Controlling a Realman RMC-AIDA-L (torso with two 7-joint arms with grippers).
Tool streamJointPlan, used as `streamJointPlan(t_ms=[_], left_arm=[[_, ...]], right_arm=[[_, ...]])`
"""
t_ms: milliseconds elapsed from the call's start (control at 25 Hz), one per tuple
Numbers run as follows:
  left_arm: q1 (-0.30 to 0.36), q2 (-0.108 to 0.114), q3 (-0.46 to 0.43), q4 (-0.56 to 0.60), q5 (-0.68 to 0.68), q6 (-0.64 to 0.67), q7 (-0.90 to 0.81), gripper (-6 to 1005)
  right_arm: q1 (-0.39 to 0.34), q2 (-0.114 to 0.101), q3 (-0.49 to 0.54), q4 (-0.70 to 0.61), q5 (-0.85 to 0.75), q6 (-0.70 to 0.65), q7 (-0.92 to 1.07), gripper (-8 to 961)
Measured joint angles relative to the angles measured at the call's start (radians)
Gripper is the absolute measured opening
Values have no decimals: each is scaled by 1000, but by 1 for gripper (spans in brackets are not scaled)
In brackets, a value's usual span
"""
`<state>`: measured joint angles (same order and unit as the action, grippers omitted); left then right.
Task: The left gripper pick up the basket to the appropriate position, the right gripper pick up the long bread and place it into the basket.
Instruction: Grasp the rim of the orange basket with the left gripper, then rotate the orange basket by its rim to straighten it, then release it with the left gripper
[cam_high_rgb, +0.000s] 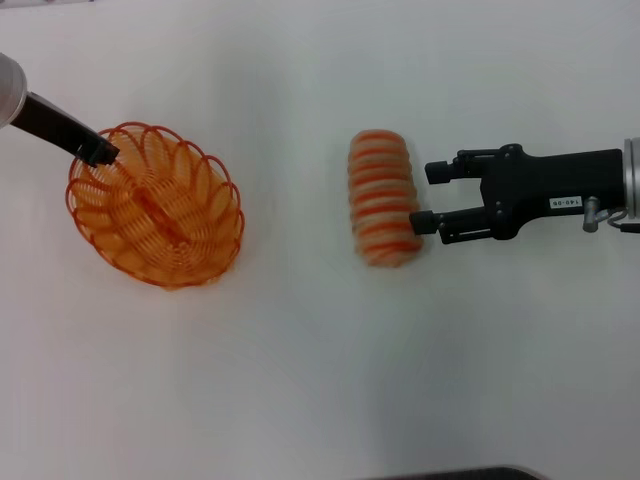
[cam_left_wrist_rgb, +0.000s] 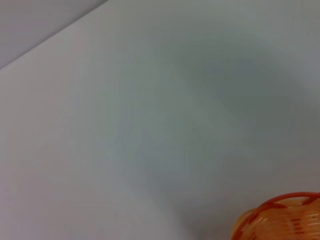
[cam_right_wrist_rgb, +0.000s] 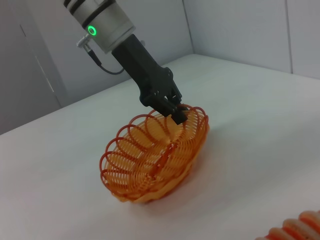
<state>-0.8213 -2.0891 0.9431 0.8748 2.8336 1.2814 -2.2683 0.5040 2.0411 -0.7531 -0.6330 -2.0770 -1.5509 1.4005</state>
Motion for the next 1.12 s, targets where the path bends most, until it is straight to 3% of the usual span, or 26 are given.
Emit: streamJointPlan(t_ms=[200,320,520,720,840,1040,1120], left_arm=[[-13,3,-11,15,-1,41,-70,141],[-20,2,-77,53,-6,119,-117,110],[-31,2,-172,92,-34,247,-153,97],[-16,-2,-185,127,-41,283,-252,81],[7,-13,-196,149,-55,291,-311,71],[71,-66,-218,227,-71,275,-388,71],[95,-75,-228,242,-98,265,-401,71]], right_arm=[[2,1,1,-1,1,0,2,842],[5,3,1,-1,1,2,4,842],[6,9,3,-1,5,27,43,842],[7,18,3,-1,7,78,62,842],[11,20,5,-1,9,93,85,842],[16,25,13,-1,45,89,117,843],[17,27,17,-2,54,89,117,843]])
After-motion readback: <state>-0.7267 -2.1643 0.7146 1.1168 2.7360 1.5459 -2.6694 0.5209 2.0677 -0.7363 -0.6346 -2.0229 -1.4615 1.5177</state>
